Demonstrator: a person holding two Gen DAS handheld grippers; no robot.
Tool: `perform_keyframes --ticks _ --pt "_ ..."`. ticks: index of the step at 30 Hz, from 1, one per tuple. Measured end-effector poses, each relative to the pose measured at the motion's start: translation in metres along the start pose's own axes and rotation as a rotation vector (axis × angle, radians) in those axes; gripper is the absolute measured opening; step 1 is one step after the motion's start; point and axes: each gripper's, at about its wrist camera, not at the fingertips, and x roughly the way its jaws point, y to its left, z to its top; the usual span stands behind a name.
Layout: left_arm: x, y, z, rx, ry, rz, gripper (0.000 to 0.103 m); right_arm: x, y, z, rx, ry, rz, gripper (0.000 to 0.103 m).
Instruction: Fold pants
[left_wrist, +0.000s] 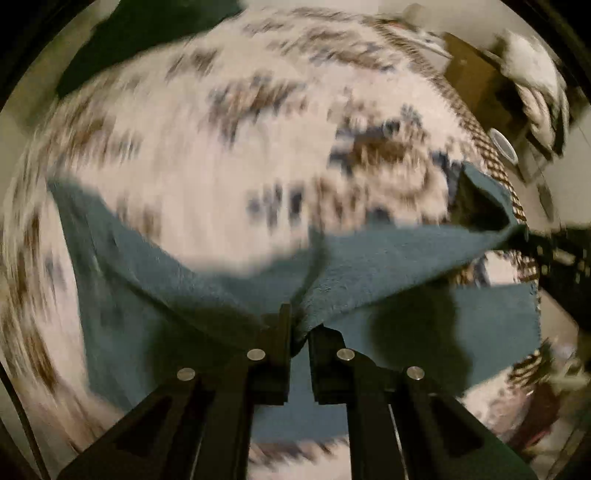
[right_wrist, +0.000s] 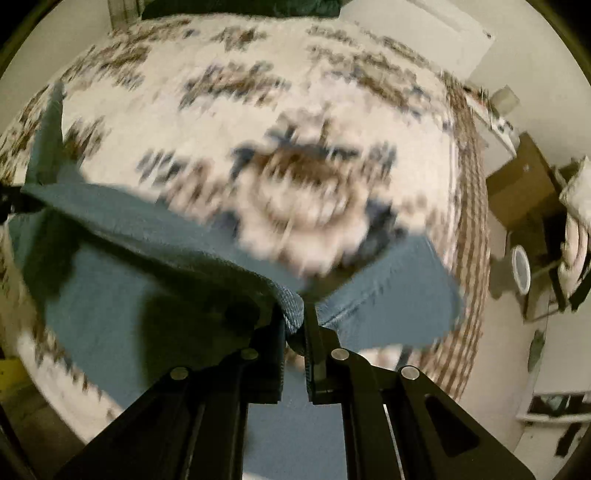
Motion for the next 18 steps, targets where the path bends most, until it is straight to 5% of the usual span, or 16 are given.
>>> perform_keyframes --ticks 7,12,14,16,18 --pt "0.083 0.011 -0.095 -0.156 0.191 0.018 0.006 0.049 0.054 -0.12 0.085 0.203 0.087 0.009" --pt "0.12 0.015 -0.108 -0.141 0.24 0.05 0.012 0.09 0.062 -0.142 0.157 0.301 0.109 0.018" --pt "0.108 0.017 -0.109 -0.171 0.246 0.034 0.017 0.089 0.056 -0.143 0.2 0.324 0.154 0.035" --pt "0.091 0.019 -0.111 -0.198 0.247 0.007 0.033 0.074 0.045 -0.149 0.285 0.342 0.25 0.097" --pt "0.069 0.023 -0.116 -0.229 0.215 -0.003 0.072 0.052 0.032 -0.156 0.357 0.327 0.294 0.1"
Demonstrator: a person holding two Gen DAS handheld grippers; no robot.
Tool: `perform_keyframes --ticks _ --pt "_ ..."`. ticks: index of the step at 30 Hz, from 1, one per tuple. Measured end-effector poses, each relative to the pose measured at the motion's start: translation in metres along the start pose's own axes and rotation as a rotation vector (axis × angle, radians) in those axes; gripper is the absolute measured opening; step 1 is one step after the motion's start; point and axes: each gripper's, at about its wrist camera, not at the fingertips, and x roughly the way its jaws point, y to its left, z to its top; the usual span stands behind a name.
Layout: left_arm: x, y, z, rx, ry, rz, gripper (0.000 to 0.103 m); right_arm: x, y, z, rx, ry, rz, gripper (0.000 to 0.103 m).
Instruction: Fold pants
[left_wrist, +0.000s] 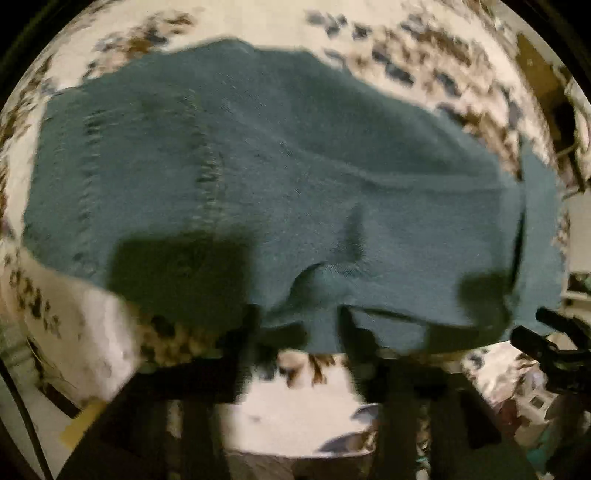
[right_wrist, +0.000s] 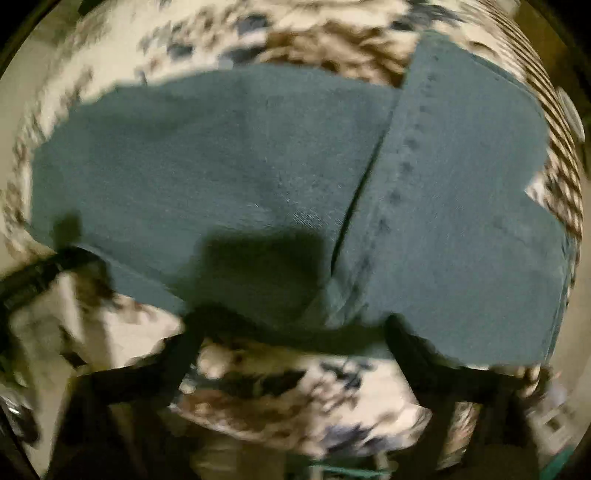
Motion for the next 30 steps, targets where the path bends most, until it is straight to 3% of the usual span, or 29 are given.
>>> perform_keyframes --ticks 2,5,10,12,14,16,17,18,19,21,24,26,27,30 --pt "-0.019 0.006 -0.007 -0.014 -0.051 0.009 0.096 -0.027 -0.017 -0.008 0.097 -0.03 0.045 0.1" --pt "-0.036 0.008 0.0 -0.02 -0.135 0.08 0.098 -0.051 -0.048 0.001 0.248 -0.085 0.024 0.1" --pt "-0.01 -0.005 0.046 0.033 -0.178 0.222 0.098 -0.038 -0.078 0.107 0.369 -0.17 -0.13 0.099" --pt "-0.003 -0.008 0.059 0.044 -0.182 0.247 0.098 -0.02 -0.084 0.143 0.385 -0.156 -0.175 0.099" --pt "0.002 -0.012 0.067 0.058 -0.19 0.265 0.098 0.007 -0.089 0.177 0.374 -0.106 -0.294 0.097" --pt "0.005 -0.016 0.071 0.07 -0.186 0.27 0.098 0.027 -0.089 0.186 0.332 -0.047 -0.383 0.062" --pt "0.006 -0.017 0.072 0.072 -0.184 0.268 0.098 0.026 -0.093 0.181 0.349 -0.062 -0.364 0.05" --pt "0.003 -0.021 0.076 0.073 -0.183 0.265 0.098 0.016 -0.101 0.166 0.401 -0.11 -0.317 0.011" --pt "0.001 -0.022 0.074 0.076 -0.186 0.254 0.098 0.005 -0.108 0.154 0.455 -0.143 -0.286 0.008" --pt "-0.004 -0.031 0.072 0.079 -0.187 0.238 0.098 -0.025 -0.128 0.113 0.571 -0.234 -0.215 0.008" --pt "-0.007 -0.041 0.062 0.086 -0.178 0.206 0.098 -0.067 -0.165 0.022 0.769 -0.328 -0.168 0.008" --pt "-0.006 -0.048 0.055 0.088 -0.171 0.19 0.098 -0.072 -0.192 -0.02 0.901 -0.337 -0.096 0.008" --pt "-0.004 -0.051 0.052 0.092 -0.167 0.186 0.098 -0.061 -0.208 -0.046 0.971 -0.329 -0.019 0.01" --pt "0.006 -0.061 0.046 0.102 -0.143 0.182 0.098 -0.018 -0.25 -0.082 1.099 -0.251 0.128 0.049"
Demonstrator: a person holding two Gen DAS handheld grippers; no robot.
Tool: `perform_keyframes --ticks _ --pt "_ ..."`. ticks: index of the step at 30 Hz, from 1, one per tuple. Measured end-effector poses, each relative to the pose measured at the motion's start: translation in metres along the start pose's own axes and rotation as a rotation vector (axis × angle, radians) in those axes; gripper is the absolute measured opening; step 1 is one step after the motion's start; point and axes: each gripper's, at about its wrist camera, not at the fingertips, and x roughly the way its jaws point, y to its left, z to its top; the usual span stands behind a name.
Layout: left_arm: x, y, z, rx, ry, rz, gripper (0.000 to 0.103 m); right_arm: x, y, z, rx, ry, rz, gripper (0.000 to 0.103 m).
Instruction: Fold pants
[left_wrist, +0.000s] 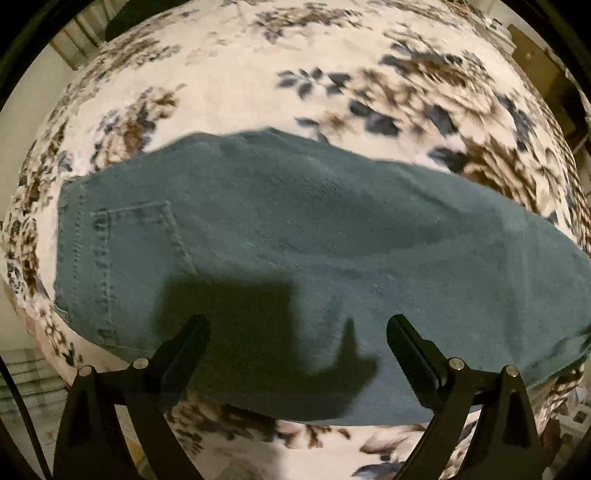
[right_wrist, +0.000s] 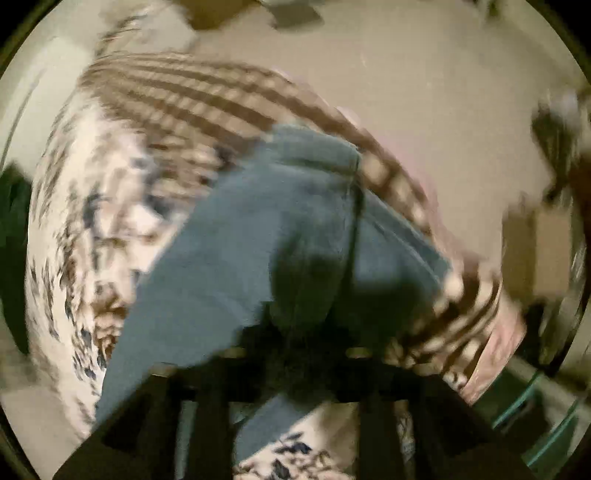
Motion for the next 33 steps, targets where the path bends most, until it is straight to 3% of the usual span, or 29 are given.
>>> perform_keyframes --ticks 3,5,8,11,14,17,20,24,27,32,33 --pt "0.001 -0.006 -0.003 0.016 0.002 -0.002 0.098 0.003 -0.033 -0.005 0.097 -0.011 0.039 0.053" --pt "-0.002 -0.005 -0.005 0.018 -0.009 0.004 0.098 -0.002 -0.043 -0.015 0.16 -0.023 0.138 0.053" --pt "-0.007 0.006 -0.01 -0.011 -0.001 -0.005 0.098 0.001 -0.036 -0.03 0.133 -0.01 0.155 0.053" --pt "-0.011 0.031 -0.021 -0.07 0.02 -0.016 0.098 0.012 -0.004 -0.064 0.03 0.063 0.156 0.053" --pt "-0.017 0.074 -0.034 -0.152 0.036 -0.004 0.098 0.029 0.052 -0.128 -0.155 0.161 0.175 0.053" --pt "-0.02 0.135 -0.045 -0.245 0.024 0.031 0.098 0.049 0.109 -0.191 -0.253 0.265 0.245 0.053" --pt "-0.009 0.201 -0.05 -0.326 0.034 0.067 0.098 0.071 0.152 -0.247 -0.275 0.329 0.283 0.053" --pt "0.01 0.273 -0.045 -0.412 0.042 0.057 0.098 0.09 0.173 -0.29 -0.22 0.344 0.279 0.051" --pt "0.034 0.313 -0.042 -0.463 0.091 0.031 0.098 0.104 0.176 -0.309 -0.143 0.361 0.258 0.051" --pt "0.066 0.35 -0.053 -0.585 0.149 -0.159 0.098 0.124 0.188 -0.333 -0.079 0.381 0.28 0.05" --pt "0.068 0.352 -0.056 -0.6 0.145 -0.19 0.098 0.127 0.193 -0.337 -0.078 0.378 0.287 0.042"
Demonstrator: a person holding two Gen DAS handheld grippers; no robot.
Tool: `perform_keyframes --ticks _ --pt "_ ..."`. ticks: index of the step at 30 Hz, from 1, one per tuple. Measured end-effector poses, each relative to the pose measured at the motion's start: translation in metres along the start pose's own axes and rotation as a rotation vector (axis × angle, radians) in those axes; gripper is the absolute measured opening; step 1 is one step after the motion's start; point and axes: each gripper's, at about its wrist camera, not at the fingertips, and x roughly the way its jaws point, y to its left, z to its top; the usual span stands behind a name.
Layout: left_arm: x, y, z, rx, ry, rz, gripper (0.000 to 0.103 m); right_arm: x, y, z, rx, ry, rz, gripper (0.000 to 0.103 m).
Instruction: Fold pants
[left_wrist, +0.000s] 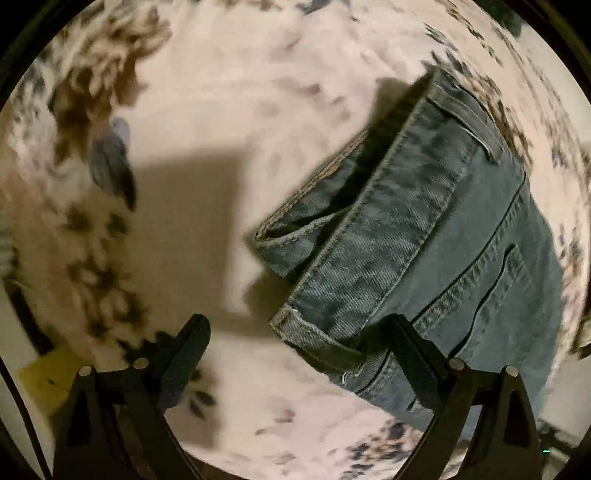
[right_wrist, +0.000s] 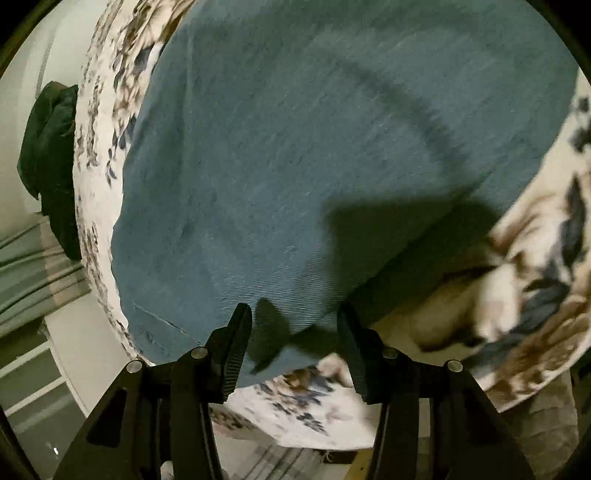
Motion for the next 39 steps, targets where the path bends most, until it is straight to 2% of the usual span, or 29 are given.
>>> perform_keyframes --ticks 1,2,3,4,5,6,10,13,15,18,21,23,24,27,28,30,31,33,35,36,39 --pt "0.001 0.003 -0.001 -0.005 -0.002 -0.045 0.095 0.007 0.004 -0.001 0.003 -0.002 0.007 0.029" --pt "-0.001 0.006 -0.003 -0.015 -0.017 -0.086 0.075 0.013 0.007 -0.002 0.013 -0.006 0.012 0.022" --pt "-0.003 0.005 -0.004 -0.013 -0.035 -0.131 0.048 0.018 0.009 -0.004 0.028 -0.017 0.024 0.015" --pt "-0.008 0.001 -0.008 0.007 -0.056 -0.142 0.046 0.021 0.012 -0.005 0.038 -0.034 0.019 0.009" --pt "-0.014 -0.003 -0.012 0.033 -0.09 -0.122 0.04 0.019 0.012 -0.005 0.041 -0.057 0.009 0.008" --pt "-0.018 -0.005 -0.015 0.048 -0.114 -0.121 0.031 0.018 0.014 -0.007 0.042 -0.075 0.007 0.006" --pt "-0.042 0.001 -0.03 0.058 -0.194 -0.15 0.024 0.003 0.017 -0.019 0.005 -0.118 -0.015 0.004" --pt "-0.068 0.004 -0.031 0.093 -0.29 -0.143 0.02 -0.013 0.018 -0.03 -0.042 -0.118 -0.014 0.004" --pt "-0.072 0.013 -0.004 0.097 -0.296 -0.14 0.02 -0.018 0.023 -0.037 -0.081 -0.112 -0.025 0.004" --pt "-0.046 0.015 0.015 0.089 -0.247 -0.094 0.02 -0.013 0.021 -0.041 -0.112 -0.078 -0.076 0.004" --pt "-0.024 0.016 0.014 0.109 -0.212 -0.045 0.021 0.005 0.014 -0.039 -0.106 -0.037 -0.142 0.007" --pt "-0.029 0.011 0.013 0.129 -0.21 -0.017 0.028 0.015 0.015 -0.031 -0.118 0.03 -0.182 0.017" --pt "-0.031 0.006 0.012 0.129 -0.203 0.003 0.031 0.016 0.017 -0.028 -0.133 0.066 -0.219 0.03" --pt "-0.055 -0.008 0.005 0.146 -0.199 0.079 0.035 -0.008 0.045 -0.028 -0.27 0.127 -0.289 0.044" --pt "-0.064 -0.015 0.0 0.165 -0.214 0.095 0.041 -0.018 0.058 -0.027 -0.316 0.133 -0.281 0.048" --pt "-0.08 -0.034 -0.009 0.227 -0.261 0.142 0.095 -0.036 0.09 -0.021 -0.393 0.147 -0.229 0.056" --pt "-0.084 -0.044 -0.012 0.253 -0.284 0.155 0.1 -0.04 0.114 -0.011 -0.449 0.166 -0.211 0.061" --pt "-0.087 -0.07 -0.011 0.31 -0.318 0.166 0.1 -0.034 0.157 0.009 -0.556 0.2 -0.175 0.062" --pt "-0.08 -0.093 -0.006 0.345 -0.312 0.158 0.1 -0.015 0.207 0.038 -0.668 0.216 -0.162 0.062" --pt "-0.071 -0.106 -0.001 0.352 -0.311 0.144 0.1 0.001 0.234 0.054 -0.744 0.227 -0.183 0.062" --pt "-0.045 -0.133 0.012 0.387 -0.293 0.139 0.1 0.044 0.283 0.085 -0.883 0.273 -0.267 0.062"
